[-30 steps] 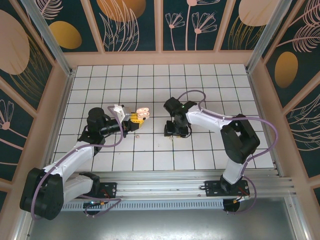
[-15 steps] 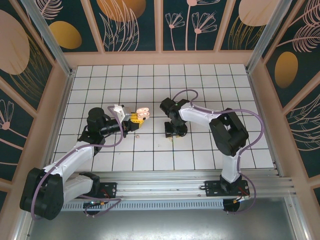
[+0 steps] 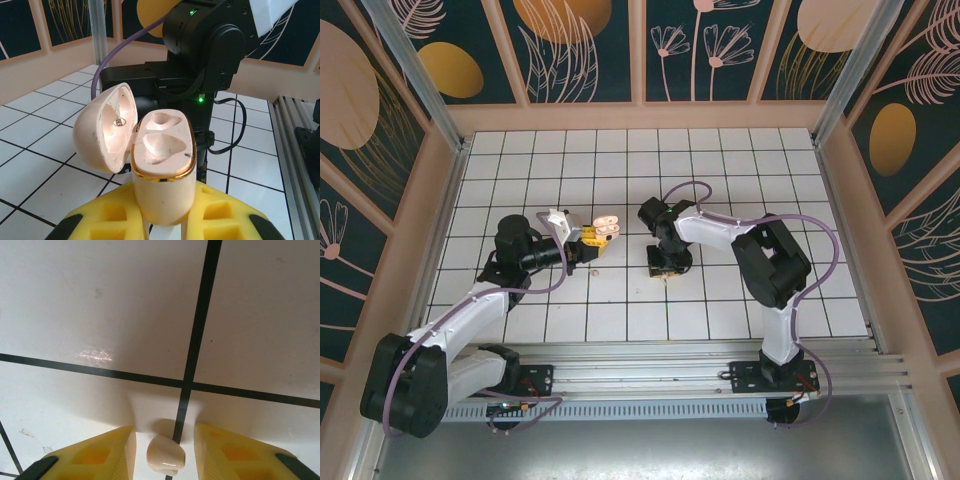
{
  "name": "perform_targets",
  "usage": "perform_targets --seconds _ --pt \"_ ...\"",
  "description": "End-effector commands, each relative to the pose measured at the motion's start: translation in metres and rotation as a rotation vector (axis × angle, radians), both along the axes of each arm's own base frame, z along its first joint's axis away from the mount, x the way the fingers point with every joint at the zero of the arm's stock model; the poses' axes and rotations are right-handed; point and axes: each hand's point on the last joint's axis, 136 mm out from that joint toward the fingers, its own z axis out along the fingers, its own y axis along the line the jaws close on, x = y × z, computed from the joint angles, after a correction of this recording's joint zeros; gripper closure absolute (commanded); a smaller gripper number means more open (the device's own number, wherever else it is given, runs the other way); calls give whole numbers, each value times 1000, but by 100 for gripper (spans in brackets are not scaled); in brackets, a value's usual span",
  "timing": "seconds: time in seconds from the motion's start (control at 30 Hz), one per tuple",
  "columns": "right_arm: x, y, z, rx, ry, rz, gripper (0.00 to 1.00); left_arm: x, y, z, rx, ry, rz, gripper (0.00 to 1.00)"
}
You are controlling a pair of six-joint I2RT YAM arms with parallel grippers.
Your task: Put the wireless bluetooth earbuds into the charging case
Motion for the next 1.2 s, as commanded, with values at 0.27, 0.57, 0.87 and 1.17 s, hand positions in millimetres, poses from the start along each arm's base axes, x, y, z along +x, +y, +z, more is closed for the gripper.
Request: perform_targets --seconds 0.27,0.57,0.87,1.17 --pt "-5 -4 -5 -35 15 12 68 1 -1 3 7 -24 -5 93" --pt "-9 -9 -4 -65 20 6 69 1 -1 2 7 -19 -3 92" --pt "-10 -11 4 -67 -9 -20 75 3 -2 0 9 -16 0 92" --pt "9 -3 36 63 -181 -147 78 9 4 -3 14 -80 63 93"
